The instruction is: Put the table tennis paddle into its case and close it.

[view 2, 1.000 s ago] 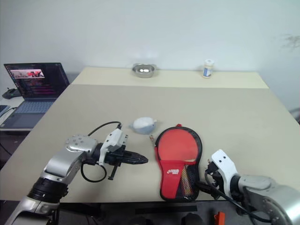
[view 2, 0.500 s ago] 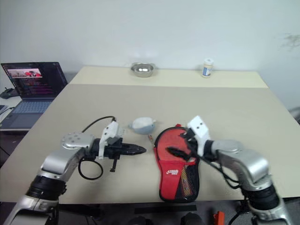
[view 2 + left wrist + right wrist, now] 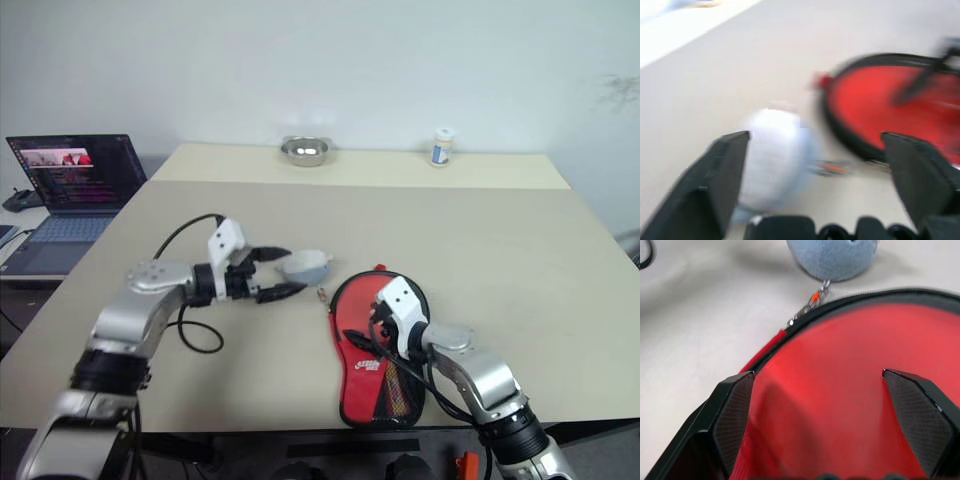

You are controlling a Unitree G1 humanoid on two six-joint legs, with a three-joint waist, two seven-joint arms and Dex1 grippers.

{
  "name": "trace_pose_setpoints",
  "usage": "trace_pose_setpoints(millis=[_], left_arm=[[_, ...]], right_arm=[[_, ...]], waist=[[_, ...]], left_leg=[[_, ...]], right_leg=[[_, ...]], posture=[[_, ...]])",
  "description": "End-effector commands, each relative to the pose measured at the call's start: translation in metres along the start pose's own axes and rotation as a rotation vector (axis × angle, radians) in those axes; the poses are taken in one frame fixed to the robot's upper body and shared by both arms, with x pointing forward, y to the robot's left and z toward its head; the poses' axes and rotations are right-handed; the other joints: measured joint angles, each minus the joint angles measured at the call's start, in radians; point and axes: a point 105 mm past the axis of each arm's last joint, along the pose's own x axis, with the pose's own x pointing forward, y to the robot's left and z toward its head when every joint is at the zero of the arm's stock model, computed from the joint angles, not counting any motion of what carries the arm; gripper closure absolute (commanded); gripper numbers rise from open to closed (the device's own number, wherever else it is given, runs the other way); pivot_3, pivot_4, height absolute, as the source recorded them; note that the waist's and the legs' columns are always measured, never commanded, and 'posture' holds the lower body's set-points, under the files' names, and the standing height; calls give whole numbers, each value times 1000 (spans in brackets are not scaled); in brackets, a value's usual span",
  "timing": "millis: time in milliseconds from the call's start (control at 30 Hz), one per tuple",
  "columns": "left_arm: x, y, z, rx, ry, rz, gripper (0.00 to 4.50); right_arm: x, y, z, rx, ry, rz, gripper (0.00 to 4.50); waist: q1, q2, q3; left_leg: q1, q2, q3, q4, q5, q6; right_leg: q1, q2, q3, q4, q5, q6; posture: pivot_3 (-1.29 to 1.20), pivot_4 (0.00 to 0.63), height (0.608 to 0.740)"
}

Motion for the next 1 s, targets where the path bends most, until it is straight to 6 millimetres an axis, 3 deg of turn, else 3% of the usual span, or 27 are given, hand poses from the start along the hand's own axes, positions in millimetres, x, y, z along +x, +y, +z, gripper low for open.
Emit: trace_pose_setpoints(millis=[33,100,333,500,800,1000], left_arm=[[7,14,3,28,11,36,33],[14,21,-4,4,47,52,33],[30,13,-33,-48,179,-27,33],[35,14,-36,-64,187,-8,33],[42,10,-38,-83,193,-3,33],[49,13,-37,-151,197,27,33]], right_arm=[[1,4,10,-34,-26,12,0],[1,5,11,-32,-30,7,0],[-1,3,21,-63,-48,-18,0],[-2,-2,25,-83,-46,-59,0],[-2,-4,-11,-59,106,-53,0],[-2,-5,-20,-38,151,-56,0]], waist=[[-1,0,0],[0,0,0],[-3,0,0],[-3,0,0],[-3,0,0],[-3,-3,-2]], left_leg=[[-1,0,0,0,0,0],[-2,0,0,0,0,0],[-3,0,0,0,0,0],[-2,0,0,0,0,0],[-2,0,0,0,0,0],[0,0,-1,0,0,0]], right_leg=[[0,0,0,0,0,0],[-2,-1,0,-1,0,0],[-3,-1,-1,0,0,0],[-2,-1,-1,1,0,0],[-2,-1,-1,1,0,0],[1,-1,-1,1,0,0]], posture=[[0,150,740],[0,150,740],[0,150,740],[0,150,740],[0,150,740],[0,150,740]])
